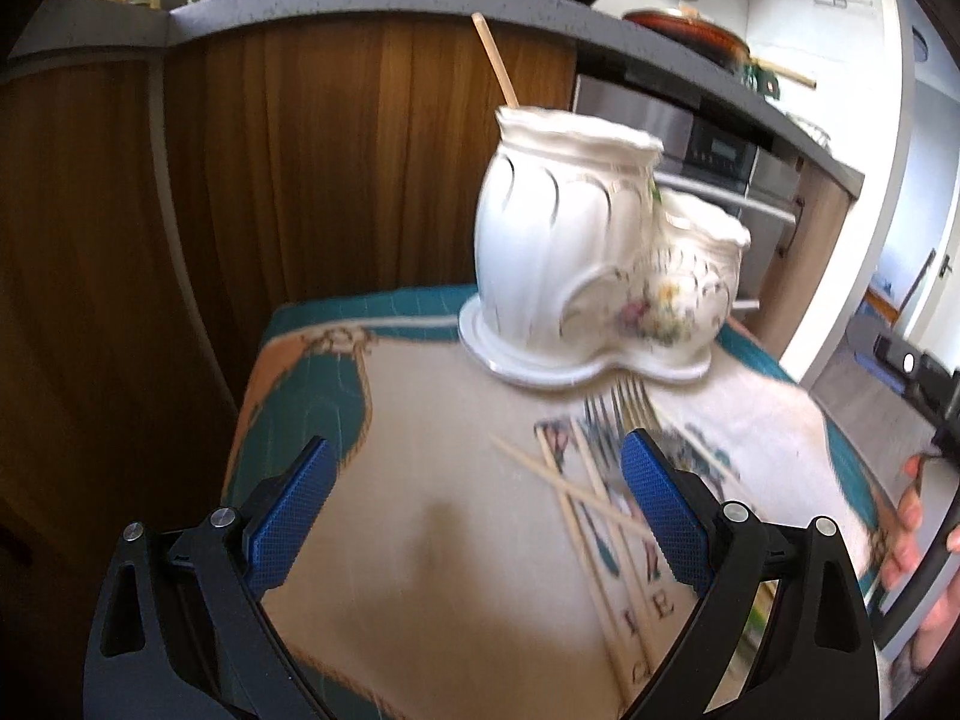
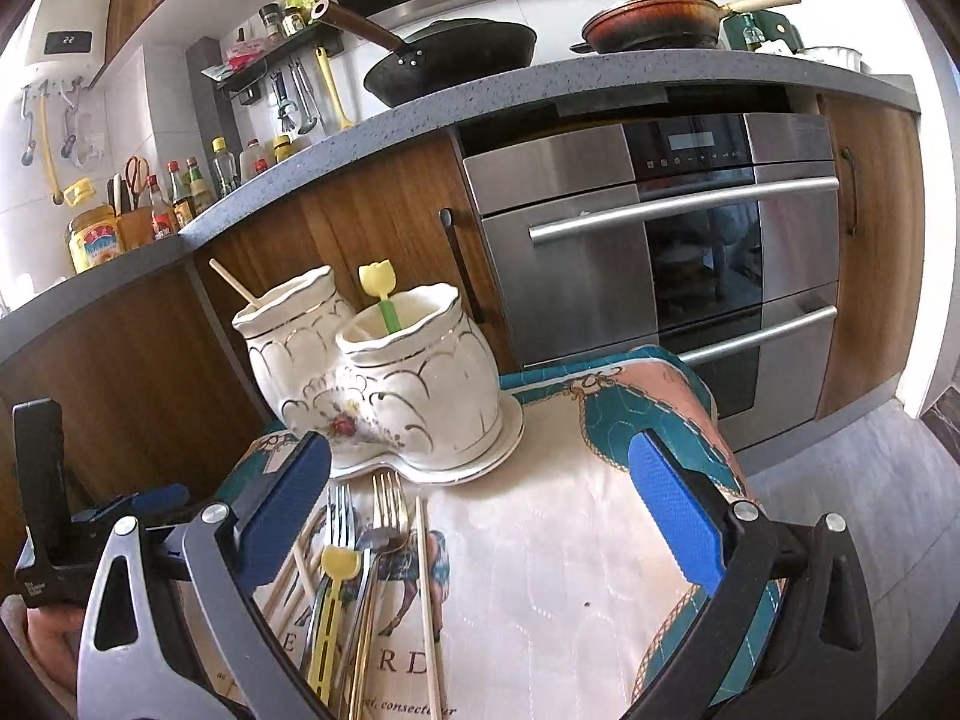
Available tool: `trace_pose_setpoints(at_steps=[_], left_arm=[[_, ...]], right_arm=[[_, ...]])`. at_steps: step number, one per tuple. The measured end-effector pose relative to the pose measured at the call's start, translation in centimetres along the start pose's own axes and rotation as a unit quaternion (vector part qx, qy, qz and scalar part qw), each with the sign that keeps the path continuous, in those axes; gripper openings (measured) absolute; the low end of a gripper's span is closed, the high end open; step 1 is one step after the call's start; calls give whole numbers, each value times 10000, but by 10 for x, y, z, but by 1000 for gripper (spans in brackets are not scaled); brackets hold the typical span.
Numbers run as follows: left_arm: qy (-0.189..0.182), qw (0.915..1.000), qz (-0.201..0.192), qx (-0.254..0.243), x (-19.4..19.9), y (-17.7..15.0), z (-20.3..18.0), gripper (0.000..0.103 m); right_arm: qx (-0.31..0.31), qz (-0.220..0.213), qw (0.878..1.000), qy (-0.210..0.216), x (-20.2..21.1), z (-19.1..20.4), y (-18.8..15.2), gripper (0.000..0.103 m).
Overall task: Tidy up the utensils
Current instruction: 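Open both tools and withdraw them from the holder, then grasp a chopstick with the left tool while the right tool grasps a yellow utensil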
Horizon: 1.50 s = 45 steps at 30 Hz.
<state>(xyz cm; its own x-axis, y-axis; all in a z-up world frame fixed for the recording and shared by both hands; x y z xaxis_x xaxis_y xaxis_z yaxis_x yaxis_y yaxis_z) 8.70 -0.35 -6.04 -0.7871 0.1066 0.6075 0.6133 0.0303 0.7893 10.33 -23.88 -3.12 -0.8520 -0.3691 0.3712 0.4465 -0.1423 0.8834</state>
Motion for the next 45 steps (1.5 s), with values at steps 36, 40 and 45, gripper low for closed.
trace_pose_setpoints(at_steps=[36,40,45], left_arm=[[64,9883,1020,-1136,-28,-36,-37,10],[217,9889,992,-1085,-30,-32,-26,5],[325,9918,897,-845,-30,-26,-12,5]], right_arm=[[982,1019,9891,396,-21,45,-34,96],[1138,1158,9853,527,-21,56,-41,95],[1249,1448,9786,756,-23,70,-51,80]])
Point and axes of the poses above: each gripper's, at about its wrist camera, not at the fingertips, and x roughly against the way its jaws point, z to its left, y to its top, the point moved 6 cm from there along -x, roughly the way its jaws point
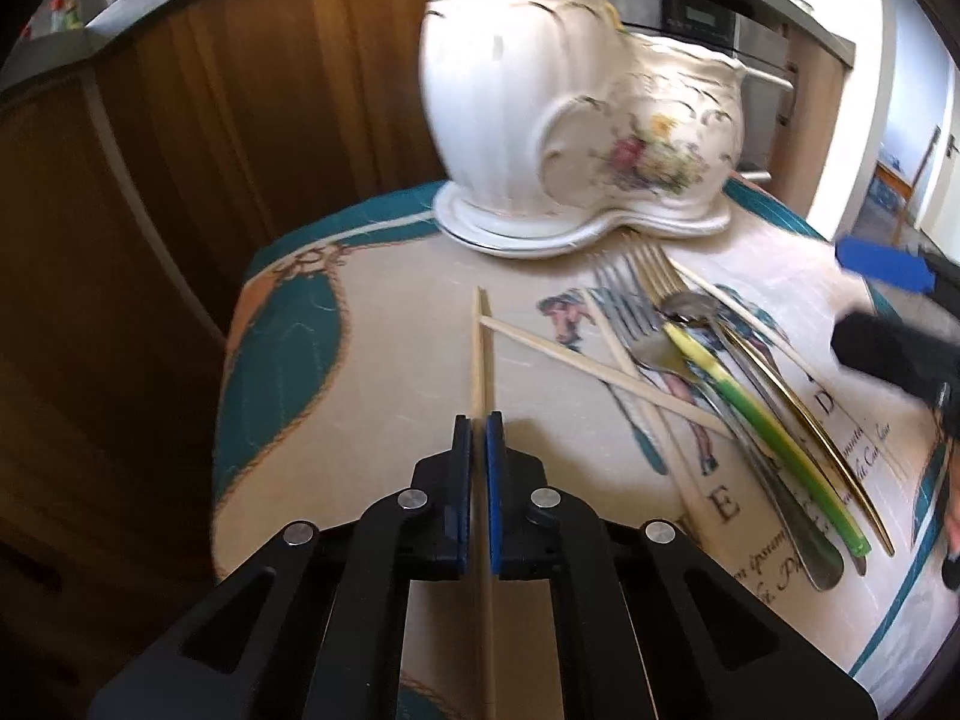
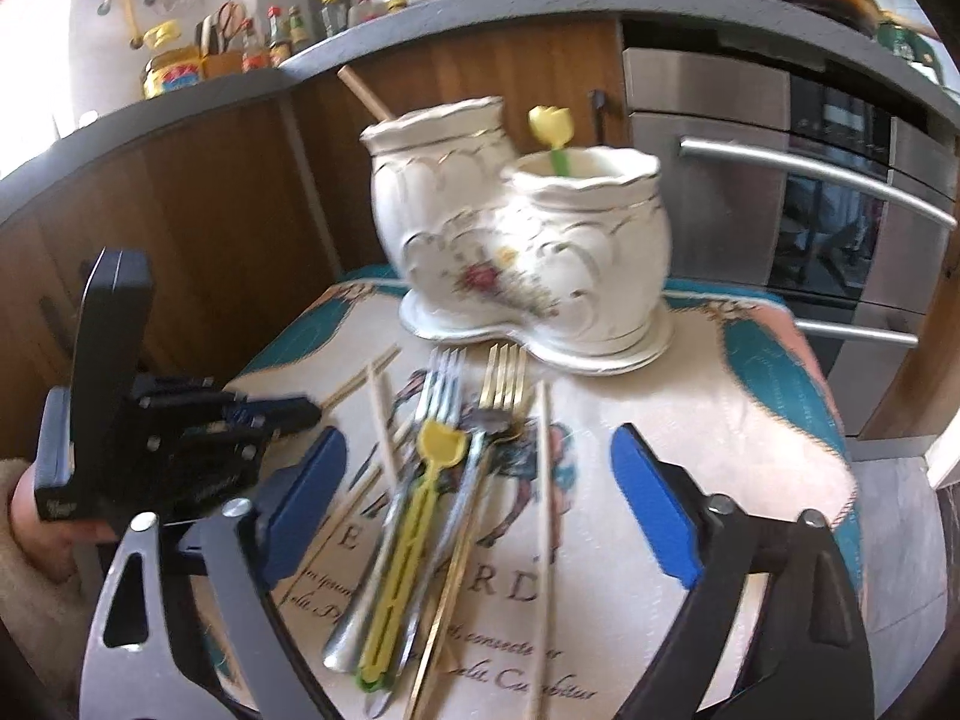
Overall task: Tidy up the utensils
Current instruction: 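Grasp a chopstick with the left tool while the right tool grasps a yellow utensil, then lift both held items and lower them into the ceramic holder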
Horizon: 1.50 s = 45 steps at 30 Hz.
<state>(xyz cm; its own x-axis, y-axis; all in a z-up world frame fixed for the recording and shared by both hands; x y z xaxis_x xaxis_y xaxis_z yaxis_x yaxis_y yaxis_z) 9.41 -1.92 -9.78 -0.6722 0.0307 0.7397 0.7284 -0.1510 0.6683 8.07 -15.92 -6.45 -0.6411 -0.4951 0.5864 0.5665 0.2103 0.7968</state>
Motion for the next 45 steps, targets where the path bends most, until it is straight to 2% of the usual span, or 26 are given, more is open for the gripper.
trace_pose_setpoints(at_steps=[1,3,4,9,11,14,20,33,35,39,45], left_arm=[[19,9999,-70,81,2,2,4,5],[19,9995,-233,225,8,6,11,5],[10,9991,-317,292,10,9,13,5],[-64,9981,-498,363,18,15,16,5],[-88,9980,-522,358,19,15,16,5],[-100,9975,-584,394,23,16,19,5],[-169,9965,-708,404,30,16,20,5],[-272,9959,-793,343,34,15,16,5],[-280,9959,-794,331,34,15,15,5],[-285,9958,-798,345,34,15,15,5],[-304,9951,-860,373,38,16,16,5]], right_arm=[[60,79,9999,36,-2,4,-2,76],[151,249,9995,127,-5,11,-5,61],[209,381,9989,196,-8,16,-8,58],[367,766,9962,208,-20,27,-18,25],[413,817,9956,198,-23,29,-20,21],[452,880,9949,218,-25,32,-22,19],[456,999,9939,-56,-34,29,-25,19],[649,1098,9918,-25,-35,37,-26,19],[789,1079,9907,-243,-38,35,-24,11],[805,1059,9909,-183,-40,32,-23,9],[624,758,9952,-2,-25,27,-14,6]])
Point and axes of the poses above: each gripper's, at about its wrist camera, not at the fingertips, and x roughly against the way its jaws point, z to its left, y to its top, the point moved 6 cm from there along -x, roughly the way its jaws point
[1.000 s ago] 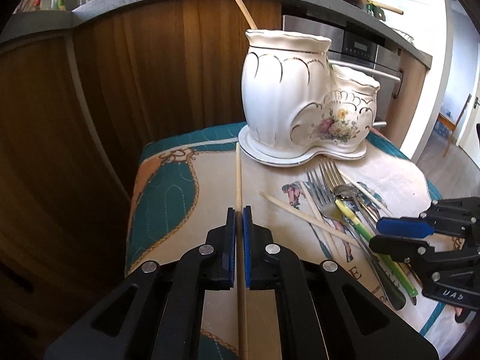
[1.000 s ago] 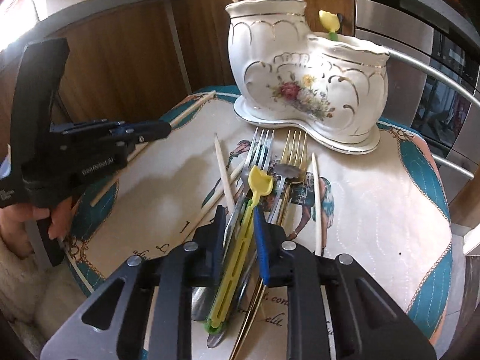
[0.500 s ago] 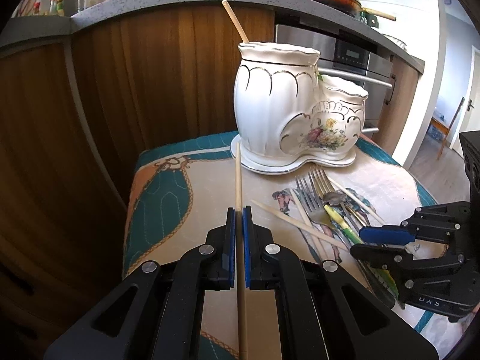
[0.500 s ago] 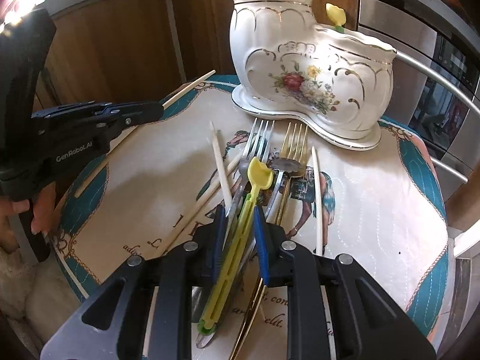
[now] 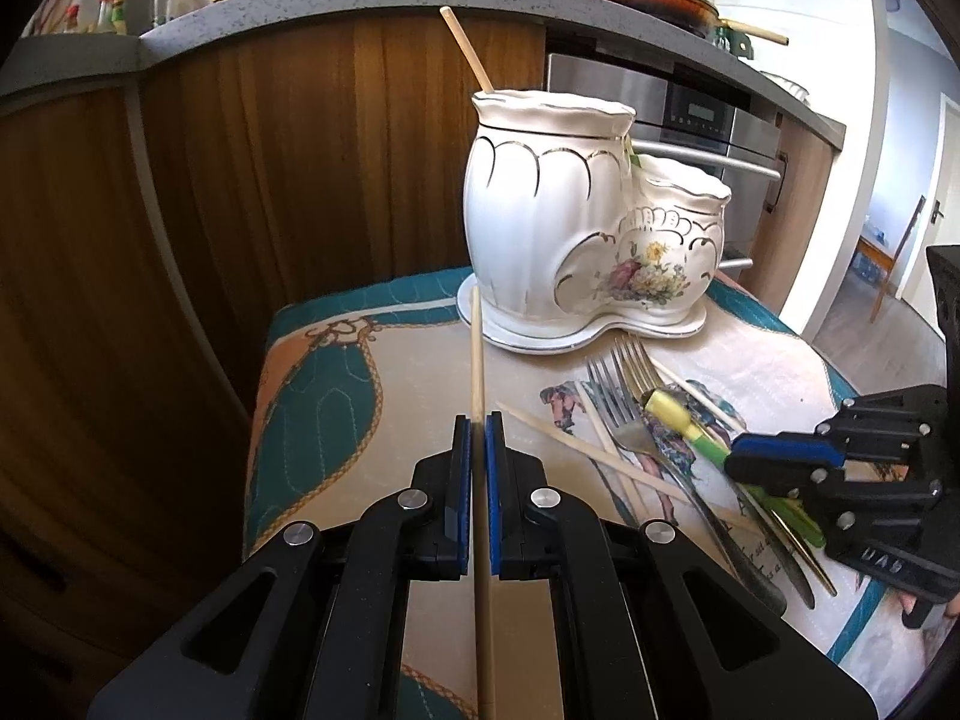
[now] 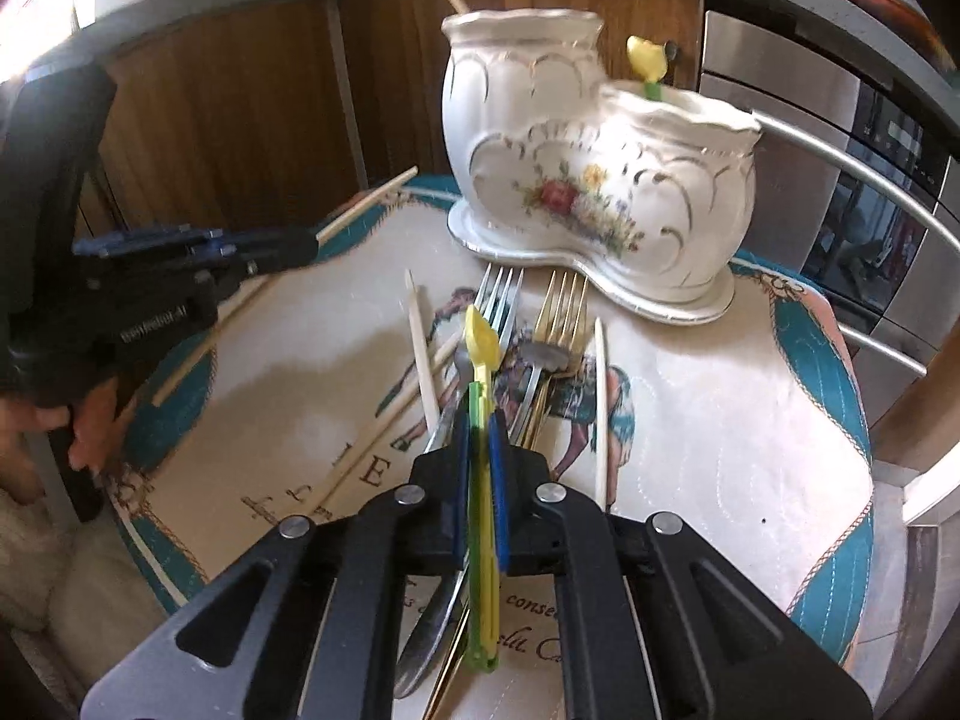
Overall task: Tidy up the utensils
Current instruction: 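Lift both held items and lower them into the ceramic holder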
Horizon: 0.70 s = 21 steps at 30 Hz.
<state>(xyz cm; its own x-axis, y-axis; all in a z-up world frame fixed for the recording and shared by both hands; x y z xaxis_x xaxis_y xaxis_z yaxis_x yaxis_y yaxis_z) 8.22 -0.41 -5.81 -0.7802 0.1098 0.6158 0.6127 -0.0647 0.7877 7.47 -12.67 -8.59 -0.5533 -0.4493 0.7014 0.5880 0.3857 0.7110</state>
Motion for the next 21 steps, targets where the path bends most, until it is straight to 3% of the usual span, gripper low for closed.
trace_pose_setpoints(at_steps=[6,12,15,21], left_arm=[[-118,9996,-206,119,10,6,5,5],[-405,9943,-971,172,46,26,2,5],[-417,9895,-1370,169,62,45,-2,5],[-938,9781,-1854,139,74,106,-21,5]], right_arm=[[-391,-504,9969,450,20,-13,12,6],[-855,-1488,9817,823,60,-30,36,6],[-1075,-1839,9731,878,71,-45,54,6],[-1415,-2471,9549,846,87,-81,101,6]])
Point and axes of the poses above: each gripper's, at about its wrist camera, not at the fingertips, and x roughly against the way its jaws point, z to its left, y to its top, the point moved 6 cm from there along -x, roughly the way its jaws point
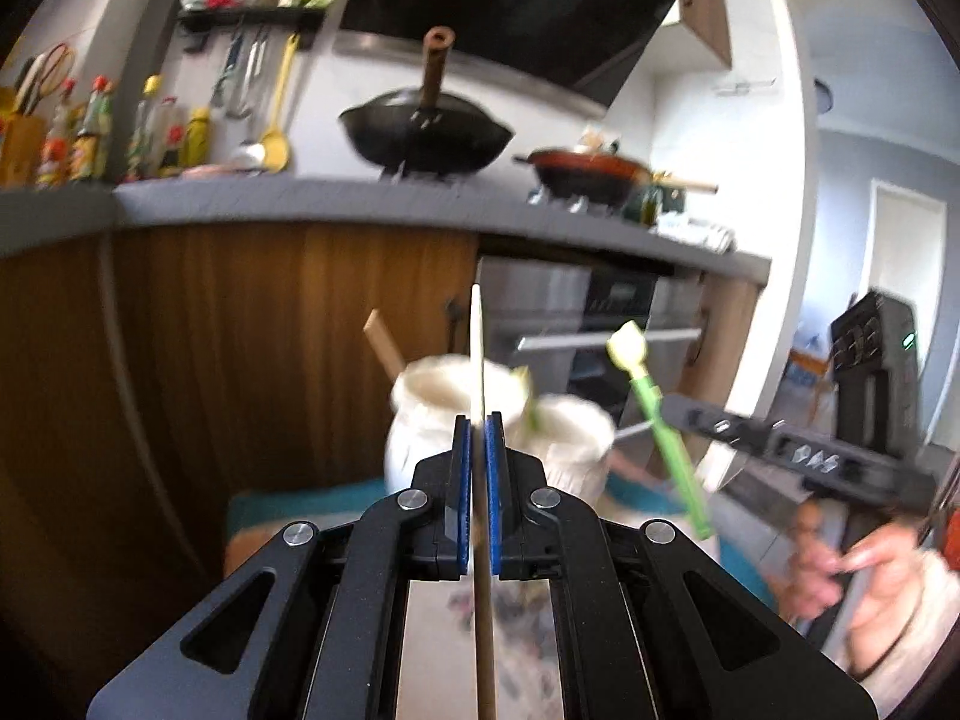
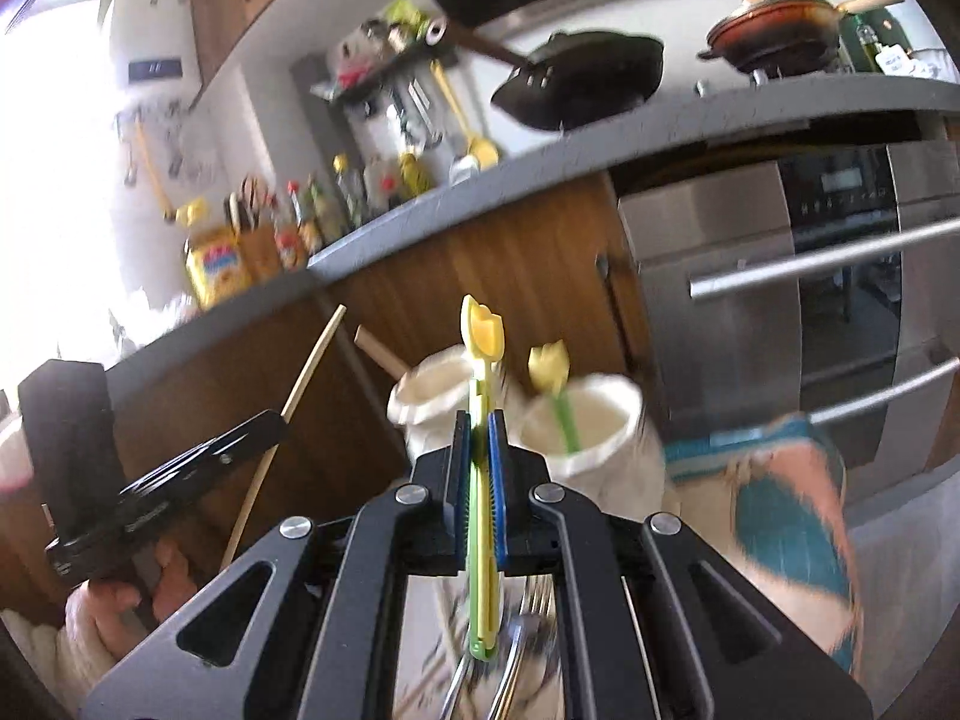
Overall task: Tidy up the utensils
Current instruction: 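Lift both held items and lower them into the ceramic holder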
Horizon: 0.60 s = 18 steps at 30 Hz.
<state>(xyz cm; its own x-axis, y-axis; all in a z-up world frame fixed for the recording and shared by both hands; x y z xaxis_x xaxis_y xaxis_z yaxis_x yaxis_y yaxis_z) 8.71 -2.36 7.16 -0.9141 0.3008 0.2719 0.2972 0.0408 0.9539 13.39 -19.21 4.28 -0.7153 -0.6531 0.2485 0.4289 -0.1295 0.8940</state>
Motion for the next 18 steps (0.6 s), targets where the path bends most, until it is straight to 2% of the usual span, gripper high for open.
trace_pose_setpoints(at_steps=[7,13,14,18], left_arm=[[-308,9985,-275,364,-62,52,2,5],[-40,9984,-447,355,-103,71,6,5],[68,9984,-499,276,-110,71,4,5],[323,9975,-632,-12,-126,66,2,5]], right_arm=[[-207,-423,9988,-165,-34,-30,38,5],[-150,-564,9972,-467,-65,-47,45,3],[-122,-561,9970,-526,-69,-49,44,0],[17,-444,9968,-668,-83,-53,36,0]])
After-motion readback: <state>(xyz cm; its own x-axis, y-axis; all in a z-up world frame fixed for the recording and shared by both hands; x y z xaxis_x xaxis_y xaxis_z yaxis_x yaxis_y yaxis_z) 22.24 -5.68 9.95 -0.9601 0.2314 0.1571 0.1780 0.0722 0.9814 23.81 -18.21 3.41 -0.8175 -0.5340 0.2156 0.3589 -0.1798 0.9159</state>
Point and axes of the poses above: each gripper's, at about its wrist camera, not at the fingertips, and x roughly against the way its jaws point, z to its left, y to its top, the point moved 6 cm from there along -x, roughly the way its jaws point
